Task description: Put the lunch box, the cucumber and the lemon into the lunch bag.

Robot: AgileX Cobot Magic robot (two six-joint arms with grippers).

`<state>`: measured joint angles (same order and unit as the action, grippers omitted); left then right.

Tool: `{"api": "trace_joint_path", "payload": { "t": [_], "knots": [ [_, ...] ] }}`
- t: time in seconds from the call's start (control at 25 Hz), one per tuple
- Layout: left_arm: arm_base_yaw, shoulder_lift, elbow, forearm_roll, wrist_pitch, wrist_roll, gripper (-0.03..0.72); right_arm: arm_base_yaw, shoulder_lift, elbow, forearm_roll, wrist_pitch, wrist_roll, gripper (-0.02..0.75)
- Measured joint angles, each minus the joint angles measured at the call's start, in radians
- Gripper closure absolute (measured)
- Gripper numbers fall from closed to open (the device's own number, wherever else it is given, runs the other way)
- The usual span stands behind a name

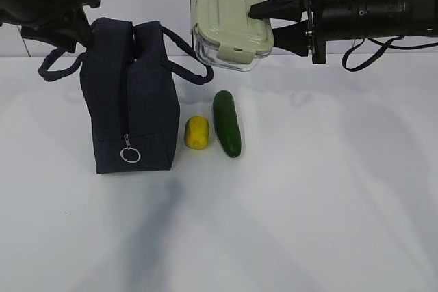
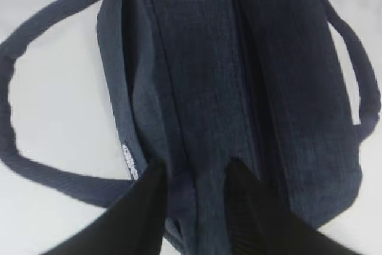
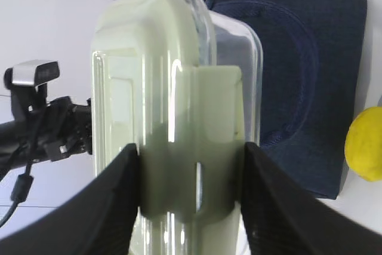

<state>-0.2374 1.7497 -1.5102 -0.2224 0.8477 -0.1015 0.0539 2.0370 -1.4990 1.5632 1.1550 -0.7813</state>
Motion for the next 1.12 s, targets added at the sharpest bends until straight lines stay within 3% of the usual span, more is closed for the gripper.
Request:
{"api": "trace_joint_path", "payload": {
  "t": [0.36, 0.64, 1.12],
  "knots": [
    [0.061, 0.128, -0.041, -0.115, 0.025, 0.045, 0.463, 0.001, 0.0, 0.0, 0.017, 0.0, 0.0, 0.353],
    [0.091, 0.177, -0.051, -0.314, 0.098, 0.268, 0.671, 0.035, 0.0, 0.0, 0.077, -0.004, 0.0, 0.353],
    [0.093, 0.15, -0.176, -0.362, 0.258, 0.324, 0.679, 0.102, 0.0, 0.002, 0.154, -0.006, 0.0, 0.353]
  ]
}}
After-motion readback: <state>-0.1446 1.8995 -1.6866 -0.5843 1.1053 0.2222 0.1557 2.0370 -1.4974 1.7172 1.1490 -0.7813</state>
